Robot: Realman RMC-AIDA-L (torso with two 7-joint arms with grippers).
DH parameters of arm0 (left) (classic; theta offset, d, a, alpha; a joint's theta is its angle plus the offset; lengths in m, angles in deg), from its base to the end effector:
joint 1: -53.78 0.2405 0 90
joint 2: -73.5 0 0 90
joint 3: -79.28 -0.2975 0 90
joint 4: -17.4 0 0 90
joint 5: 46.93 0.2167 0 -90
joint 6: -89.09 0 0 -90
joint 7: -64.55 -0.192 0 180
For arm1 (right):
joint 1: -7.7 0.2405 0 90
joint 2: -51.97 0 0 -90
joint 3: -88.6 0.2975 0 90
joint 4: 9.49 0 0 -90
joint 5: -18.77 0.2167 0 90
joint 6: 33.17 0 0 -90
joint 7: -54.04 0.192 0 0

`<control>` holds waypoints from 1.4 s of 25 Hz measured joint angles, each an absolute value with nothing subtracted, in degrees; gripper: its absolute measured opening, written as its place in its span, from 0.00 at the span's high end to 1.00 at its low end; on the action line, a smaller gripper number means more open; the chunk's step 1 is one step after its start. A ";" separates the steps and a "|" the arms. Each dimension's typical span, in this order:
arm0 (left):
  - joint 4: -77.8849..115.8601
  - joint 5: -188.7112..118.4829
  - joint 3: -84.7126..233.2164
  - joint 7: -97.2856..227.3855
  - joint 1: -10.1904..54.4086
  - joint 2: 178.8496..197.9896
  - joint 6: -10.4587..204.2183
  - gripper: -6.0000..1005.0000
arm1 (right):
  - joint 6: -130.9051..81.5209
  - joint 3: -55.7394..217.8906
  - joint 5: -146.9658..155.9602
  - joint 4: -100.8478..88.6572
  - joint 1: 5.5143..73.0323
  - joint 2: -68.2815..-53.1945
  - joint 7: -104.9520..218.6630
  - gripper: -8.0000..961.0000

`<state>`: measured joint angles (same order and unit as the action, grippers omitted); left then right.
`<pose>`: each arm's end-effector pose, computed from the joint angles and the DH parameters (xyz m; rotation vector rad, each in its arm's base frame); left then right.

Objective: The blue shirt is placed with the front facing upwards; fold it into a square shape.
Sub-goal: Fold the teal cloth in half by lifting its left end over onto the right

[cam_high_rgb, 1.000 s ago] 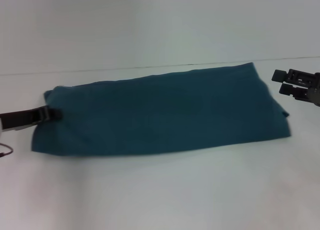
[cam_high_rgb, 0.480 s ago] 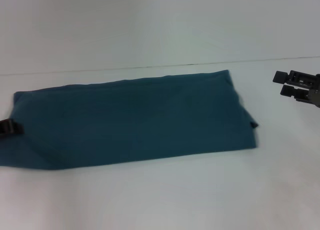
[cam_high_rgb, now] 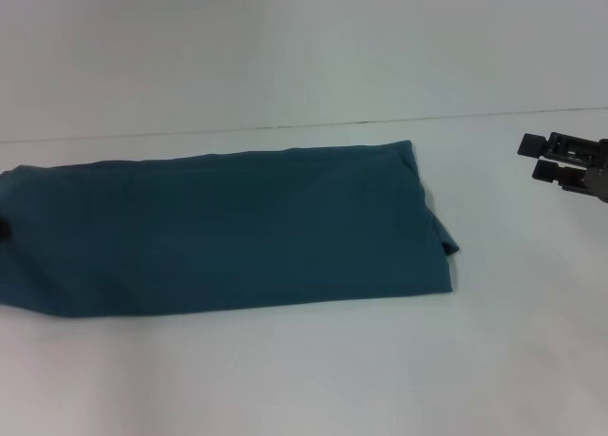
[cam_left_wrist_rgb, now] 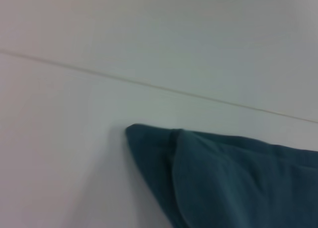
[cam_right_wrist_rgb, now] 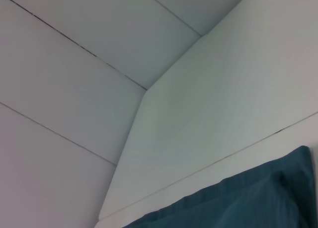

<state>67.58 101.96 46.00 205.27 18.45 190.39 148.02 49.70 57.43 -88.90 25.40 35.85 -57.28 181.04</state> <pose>-0.3827 0.4608 0.0376 -1.7861 -1.4824 -0.2052 0.3392 0.4106 0.0506 -2.0071 1.6768 0.9998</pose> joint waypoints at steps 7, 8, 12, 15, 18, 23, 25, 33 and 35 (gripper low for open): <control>82.81 103.80 35.73 211.74 18.89 193.52 154.39 0.92 | 49.72 57.42 -88.90 25.40 35.86 -57.44 180.77 0.17; 84.86 104.23 34.07 213.02 18.79 193.76 155.32 0.92 | 49.72 57.44 -88.90 25.40 35.85 -57.44 180.70 0.17; 92.11 104.86 29.88 215.96 17.37 194.62 159.73 0.92 | 49.72 57.47 -88.90 25.40 36.00 -57.53 180.53 0.17; 95.93 105.72 27.93 217.30 16.26 195.19 162.37 0.92 | 49.72 57.49 -88.90 25.40 36.06 -57.61 180.47 0.17; 100.49 108.17 25.29 218.90 14.28 196.09 165.70 0.92 | 49.71 57.50 -88.90 25.40 36.08 -57.63 180.44 0.17; 106.15 111.72 22.18 220.18 10.95 197.14 170.11 0.92 | 49.70 57.49 -88.90 25.40 36.08 -57.63 180.43 0.17; 107.48 112.73 20.58 220.64 9.28 197.25 171.80 0.92 | 49.70 57.49 -88.90 25.40 36.09 -57.63 180.43 0.17; 106.77 116.63 10.77 223.34 4.57 197.44 171.43 0.92 | 48.39 56.73 -90.08 25.34 35.91 -57.40 181.41 0.17; 105.33 116.70 8.81 223.40 3.68 197.50 170.26 0.92 | 46.97 56.62 -92.42 25.03 35.94 -57.23 182.71 0.17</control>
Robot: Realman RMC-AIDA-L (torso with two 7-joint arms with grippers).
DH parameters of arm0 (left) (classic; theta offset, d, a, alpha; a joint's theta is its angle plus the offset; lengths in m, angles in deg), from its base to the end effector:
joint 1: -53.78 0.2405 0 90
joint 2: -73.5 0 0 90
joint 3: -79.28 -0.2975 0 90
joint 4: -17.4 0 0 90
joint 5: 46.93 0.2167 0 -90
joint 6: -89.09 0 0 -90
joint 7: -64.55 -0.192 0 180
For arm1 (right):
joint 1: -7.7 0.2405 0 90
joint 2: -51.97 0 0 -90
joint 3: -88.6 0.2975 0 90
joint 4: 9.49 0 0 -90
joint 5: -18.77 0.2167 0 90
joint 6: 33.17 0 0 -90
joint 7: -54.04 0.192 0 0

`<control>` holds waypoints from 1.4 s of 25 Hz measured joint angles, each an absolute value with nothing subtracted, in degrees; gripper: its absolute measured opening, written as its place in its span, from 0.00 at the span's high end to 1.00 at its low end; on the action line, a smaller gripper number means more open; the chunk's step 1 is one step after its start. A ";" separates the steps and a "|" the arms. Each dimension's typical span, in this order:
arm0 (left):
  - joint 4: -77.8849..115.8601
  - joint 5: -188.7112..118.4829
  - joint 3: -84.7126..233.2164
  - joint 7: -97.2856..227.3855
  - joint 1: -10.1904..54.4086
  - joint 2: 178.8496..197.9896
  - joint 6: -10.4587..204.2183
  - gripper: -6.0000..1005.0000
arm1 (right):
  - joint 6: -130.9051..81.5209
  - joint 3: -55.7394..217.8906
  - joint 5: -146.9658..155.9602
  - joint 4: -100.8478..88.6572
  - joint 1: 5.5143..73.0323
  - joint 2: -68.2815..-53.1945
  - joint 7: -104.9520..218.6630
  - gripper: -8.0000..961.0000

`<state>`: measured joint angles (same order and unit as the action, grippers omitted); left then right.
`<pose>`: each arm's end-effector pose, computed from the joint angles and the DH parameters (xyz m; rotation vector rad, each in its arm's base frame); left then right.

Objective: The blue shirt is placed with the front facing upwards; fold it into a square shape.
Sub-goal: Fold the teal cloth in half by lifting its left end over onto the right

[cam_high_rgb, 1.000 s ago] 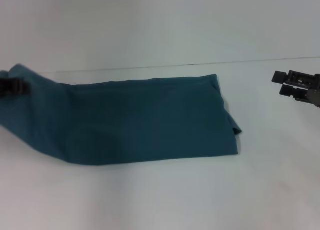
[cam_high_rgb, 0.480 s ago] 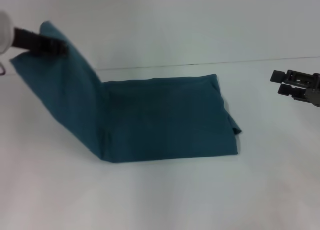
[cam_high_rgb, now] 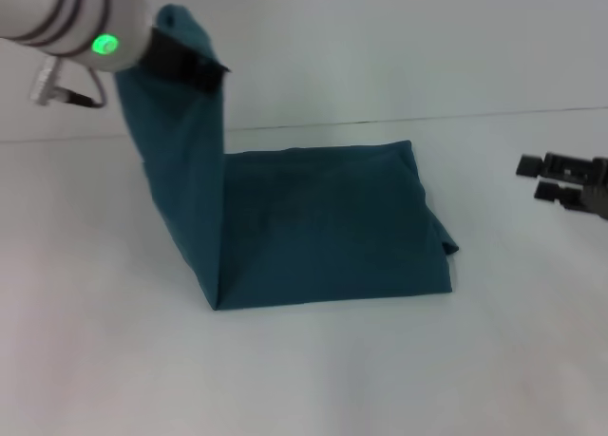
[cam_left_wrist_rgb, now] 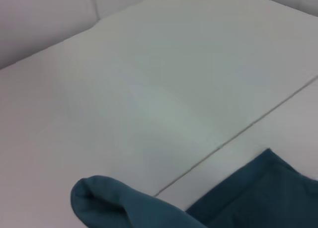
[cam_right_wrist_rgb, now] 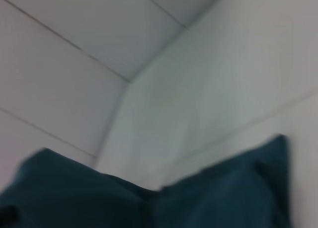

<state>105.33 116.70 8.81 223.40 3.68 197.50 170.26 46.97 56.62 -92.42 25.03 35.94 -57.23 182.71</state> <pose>-0.0835 0.4795 -0.0080 -2.2706 -0.6901 0.0980 0.3526 0.4103 0.0422 -1.9744 1.7289 0.9012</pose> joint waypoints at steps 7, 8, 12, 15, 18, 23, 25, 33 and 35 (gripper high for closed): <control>100.78 116.70 -0.47 224.17 2.61 197.87 164.70 0.92 | 45.19 56.83 -94.96 23.86 36.02 -57.01 183.48 0.17; 100.55 116.70 -2.09 224.16 2.53 197.82 163.92 0.92 | 45.07 56.81 -95.01 23.85 35.94 -57.01 183.52 0.17; 99.00 116.71 -7.39 223.30 1.71 197.64 161.56 0.92 | 45.04 56.78 -95.04 23.82 35.69 -57.01 183.55 0.17; 97.03 116.72 -11.45 222.68 1.13 197.79 159.21 0.92 | 45.04 56.78 -95.06 23.75 35.58 -57.01 183.56 0.17; 93.44 116.72 -14.31 222.93 -0.26 197.85 156.50 0.92 | 45.04 56.78 -95.06 23.41 35.55 -57.00 183.58 0.17; 84.58 116.73 -15.01 224.18 -4.29 197.93 152.57 0.92 | 45.05 56.71 -95.06 23.23 35.56 -57.01 183.59 0.17; 82.20 116.73 -14.92 224.84 -5.58 197.98 151.51 0.92 | 45.05 56.70 -95.06 23.21 35.56 -57.01 183.59 0.17; 82.20 116.73 -14.89 225.04 -6.86 198.10 150.93 0.92 | 45.05 56.70 -95.05 23.20 35.66 -56.91 183.60 0.17; 81.71 116.73 -14.92 225.24 -7.37 198.14 150.72 0.92 | 45.05 56.70 -95.05 23.20 35.77 -56.92 183.60 0.17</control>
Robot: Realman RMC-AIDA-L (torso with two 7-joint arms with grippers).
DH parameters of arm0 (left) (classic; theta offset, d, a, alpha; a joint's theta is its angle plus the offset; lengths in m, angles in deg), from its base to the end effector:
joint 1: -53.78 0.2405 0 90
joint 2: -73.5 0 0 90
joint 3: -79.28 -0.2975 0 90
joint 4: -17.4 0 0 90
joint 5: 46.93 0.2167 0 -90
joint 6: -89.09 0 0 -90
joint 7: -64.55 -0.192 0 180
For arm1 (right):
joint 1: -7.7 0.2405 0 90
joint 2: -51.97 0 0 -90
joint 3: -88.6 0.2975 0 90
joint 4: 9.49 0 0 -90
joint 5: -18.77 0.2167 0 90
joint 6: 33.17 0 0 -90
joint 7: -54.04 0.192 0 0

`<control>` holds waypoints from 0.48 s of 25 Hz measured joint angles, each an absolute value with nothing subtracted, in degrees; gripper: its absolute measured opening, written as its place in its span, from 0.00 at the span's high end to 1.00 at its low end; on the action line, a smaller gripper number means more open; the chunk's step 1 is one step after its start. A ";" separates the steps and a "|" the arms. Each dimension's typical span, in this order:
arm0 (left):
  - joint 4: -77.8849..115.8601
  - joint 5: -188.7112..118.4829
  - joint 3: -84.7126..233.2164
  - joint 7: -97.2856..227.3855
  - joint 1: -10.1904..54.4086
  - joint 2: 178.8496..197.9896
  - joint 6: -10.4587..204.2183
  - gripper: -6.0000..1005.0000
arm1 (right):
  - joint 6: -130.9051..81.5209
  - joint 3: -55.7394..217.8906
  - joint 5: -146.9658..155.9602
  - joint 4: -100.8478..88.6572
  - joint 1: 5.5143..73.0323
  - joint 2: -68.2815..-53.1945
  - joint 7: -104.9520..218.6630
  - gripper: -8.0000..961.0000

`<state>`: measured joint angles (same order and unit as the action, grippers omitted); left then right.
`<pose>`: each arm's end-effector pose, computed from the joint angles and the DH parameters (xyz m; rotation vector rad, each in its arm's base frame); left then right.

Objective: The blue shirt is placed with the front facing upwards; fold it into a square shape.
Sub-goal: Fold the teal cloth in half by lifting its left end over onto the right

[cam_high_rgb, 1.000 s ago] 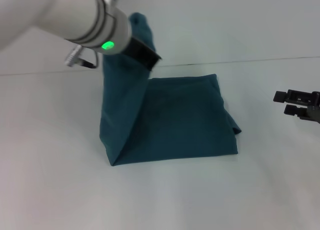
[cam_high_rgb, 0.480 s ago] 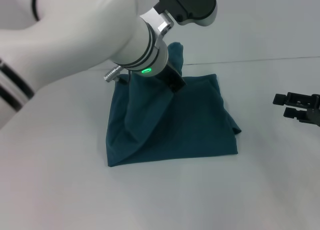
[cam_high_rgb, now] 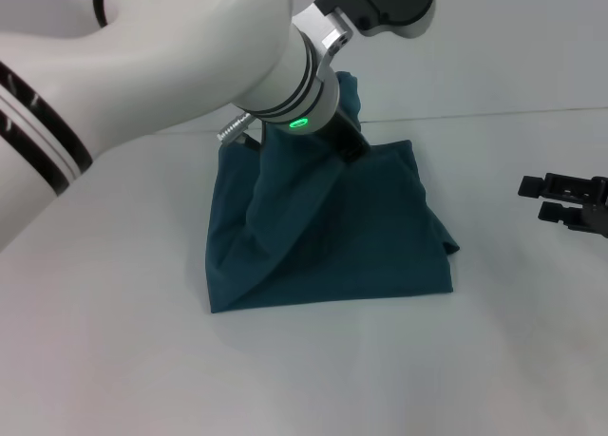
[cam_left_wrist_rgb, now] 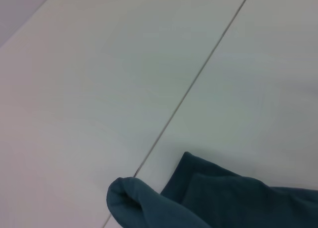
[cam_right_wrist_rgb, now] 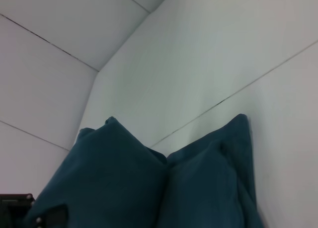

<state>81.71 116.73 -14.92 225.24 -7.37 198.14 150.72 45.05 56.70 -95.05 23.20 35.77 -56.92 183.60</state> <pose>-0.0340 0.4827 -0.1390 -2.4393 -0.2467 0.3007 0.3673 0.4058 0.0349 -1.9326 1.7864 0.8381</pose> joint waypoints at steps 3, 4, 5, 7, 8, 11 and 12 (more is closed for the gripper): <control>82.13 116.72 -14.31 226.25 -7.25 198.10 150.32 0.92 | 45.05 56.70 -95.05 23.20 35.79 -56.92 183.62 0.17; 82.27 116.72 -13.98 226.48 -7.10 198.06 150.21 0.92 | 45.05 56.70 -95.05 23.20 35.78 -56.92 183.66 0.17; 82.28 116.72 -13.71 226.57 -6.99 198.00 150.17 0.92 | 45.05 56.72 -95.05 23.20 35.76 -56.92 183.71 0.17; 81.47 116.73 -13.59 226.59 -7.05 198.01 149.82 0.92 | 45.05 56.85 -95.05 23.20 35.72 -56.92 183.77 0.17; 80.41 116.72 -13.70 226.59 -7.34 198.05 149.39 0.92 | 45.04 56.92 -95.05 23.20 35.72 -56.92 183.80 0.17; 79.06 116.72 -13.85 226.61 -7.83 198.09 148.59 0.92 | 45.00 56.87 -95.05 23.16 35.74 -56.92 183.81 0.17; 78.76 116.72 -13.84 226.60 -7.89 198.09 148.35 0.91 | 44.98 56.79 -95.05 23.15 35.77 -56.92 183.83 0.17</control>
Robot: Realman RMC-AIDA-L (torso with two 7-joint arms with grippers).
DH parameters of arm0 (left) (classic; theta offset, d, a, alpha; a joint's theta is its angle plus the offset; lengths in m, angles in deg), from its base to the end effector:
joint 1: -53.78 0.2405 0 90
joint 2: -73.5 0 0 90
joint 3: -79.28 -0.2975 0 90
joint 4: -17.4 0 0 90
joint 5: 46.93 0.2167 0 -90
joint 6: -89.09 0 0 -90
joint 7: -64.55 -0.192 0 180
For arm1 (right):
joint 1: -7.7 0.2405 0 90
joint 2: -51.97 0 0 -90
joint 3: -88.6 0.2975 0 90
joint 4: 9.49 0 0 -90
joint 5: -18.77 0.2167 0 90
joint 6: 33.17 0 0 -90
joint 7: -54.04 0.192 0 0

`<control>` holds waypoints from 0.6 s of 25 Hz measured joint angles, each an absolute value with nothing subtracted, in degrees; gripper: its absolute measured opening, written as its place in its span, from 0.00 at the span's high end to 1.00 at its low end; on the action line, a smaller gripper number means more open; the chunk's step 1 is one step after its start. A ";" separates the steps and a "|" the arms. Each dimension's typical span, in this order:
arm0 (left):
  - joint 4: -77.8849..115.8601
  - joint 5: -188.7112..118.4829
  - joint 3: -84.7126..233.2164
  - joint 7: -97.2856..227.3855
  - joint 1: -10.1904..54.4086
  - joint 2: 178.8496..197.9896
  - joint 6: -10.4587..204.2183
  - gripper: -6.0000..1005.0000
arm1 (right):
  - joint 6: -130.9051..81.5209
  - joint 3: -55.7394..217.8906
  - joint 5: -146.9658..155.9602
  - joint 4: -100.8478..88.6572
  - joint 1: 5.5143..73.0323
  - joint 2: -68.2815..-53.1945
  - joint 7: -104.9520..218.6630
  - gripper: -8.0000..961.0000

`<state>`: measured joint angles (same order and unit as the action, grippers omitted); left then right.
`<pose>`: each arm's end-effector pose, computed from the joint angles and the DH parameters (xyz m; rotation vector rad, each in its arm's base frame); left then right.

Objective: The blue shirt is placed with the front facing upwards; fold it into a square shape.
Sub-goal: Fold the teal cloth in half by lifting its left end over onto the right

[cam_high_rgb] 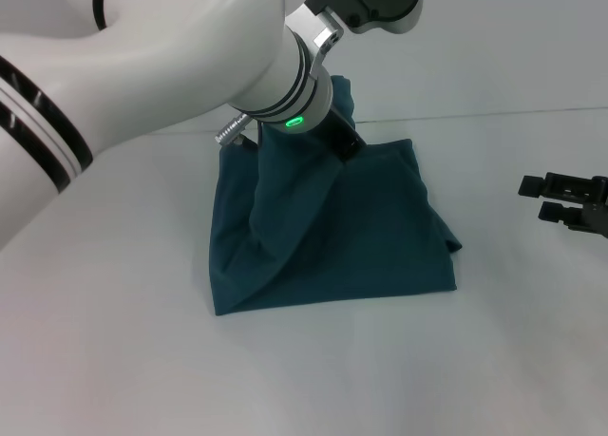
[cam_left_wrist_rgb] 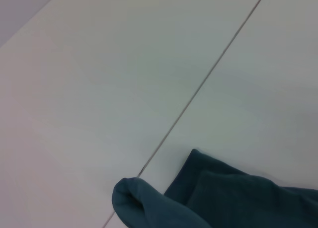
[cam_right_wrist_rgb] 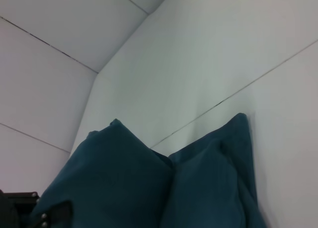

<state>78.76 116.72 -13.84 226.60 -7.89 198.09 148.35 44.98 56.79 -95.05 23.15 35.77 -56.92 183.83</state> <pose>-0.0401 0.4908 -0.1401 -2.4216 -0.3027 0.2800 0.3676 0.4059 0.0351 -1.9268 1.7914 0.8408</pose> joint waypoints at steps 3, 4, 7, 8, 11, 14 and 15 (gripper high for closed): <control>78.56 116.39 -13.92 225.80 -7.90 198.08 147.65 0.91 | 44.97 56.71 -95.05 23.13 35.80 -56.92 183.89 0.17; 78.60 116.36 -14.02 225.51 -7.86 198.08 147.46 0.91 | 44.96 56.70 -95.05 23.13 35.80 -56.92 183.90 0.17; 78.85 116.52 -14.16 225.26 -7.55 198.06 146.70 0.91 | 44.96 56.70 -95.05 23.12 35.82 -56.92 183.92 0.17; 78.91 116.53 -14.16 225.24 -7.47 198.06 146.36 0.91 | 44.96 56.70 -95.05 23.12 35.82 -56.92 183.93 0.17; 79.12 116.53 -14.19 225.22 -7.39 198.04 146.12 0.87 | 44.95 56.70 -95.05 23.12 35.79 -56.92 183.94 0.17; 80.03 116.33 -14.18 225.35 -7.13 198.09 146.02 0.82 | 44.95 56.78 -95.05 23.12 35.78 -56.92 183.95 0.17; 80.85 116.21 -14.11 225.44 -6.74 198.11 145.89 0.80 | 44.94 56.81 -95.05 23.12 35.78 -56.91 183.95 0.17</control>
